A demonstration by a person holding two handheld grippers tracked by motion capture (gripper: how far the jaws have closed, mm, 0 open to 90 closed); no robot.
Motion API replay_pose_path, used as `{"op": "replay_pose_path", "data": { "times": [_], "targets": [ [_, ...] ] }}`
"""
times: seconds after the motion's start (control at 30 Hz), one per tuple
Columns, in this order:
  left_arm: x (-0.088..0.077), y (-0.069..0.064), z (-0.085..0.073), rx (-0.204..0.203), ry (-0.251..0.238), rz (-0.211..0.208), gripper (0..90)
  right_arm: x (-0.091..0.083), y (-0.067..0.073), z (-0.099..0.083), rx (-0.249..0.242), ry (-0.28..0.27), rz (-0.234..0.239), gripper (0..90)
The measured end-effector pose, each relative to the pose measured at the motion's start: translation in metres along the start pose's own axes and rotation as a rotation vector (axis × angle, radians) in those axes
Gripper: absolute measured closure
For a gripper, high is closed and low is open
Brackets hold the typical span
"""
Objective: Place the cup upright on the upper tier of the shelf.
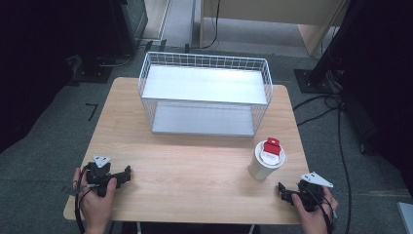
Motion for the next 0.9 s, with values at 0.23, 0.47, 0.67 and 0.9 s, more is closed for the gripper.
{"op": "replay_pose_path", "data": {
  "times": [0.23, 0.47, 0.67, 0.9],
  "targets": [
    [0.0, 0.0, 0.0, 0.0, 0.001, 0.0, 0.0, -0.001, 0.003, -0.001, -0.004, 0.001, 0.009, 0.0],
    [0.0, 0.0, 0.0, 0.001, 0.0, -0.001, 0.0, 0.0, 0.007, 0.001, 0.023, 0.003, 0.045, 0.0],
    [0.0, 0.0, 0.0, -0.001, 0.0, -0.002, 0.0, -0.009, 0.016, 0.004, 0.002, -0.033, 0.049, 14.2],
    [0.0, 0.0, 0.0, -0.001, 0.0, -0.002, 0.0, -0.009, 0.026, 0.007, 0.023, -0.027, 0.091, 14.1]
  ]
}}
Point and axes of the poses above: each handheld gripper's, and its own axes: x roughly forward along the jaws, z roughly out of its top, y roughly to its left, the point moved 10 cm from there along x, roughly forward along the jaws, and after that the axes turned 15 degrees about x, right-handed, at the moved point
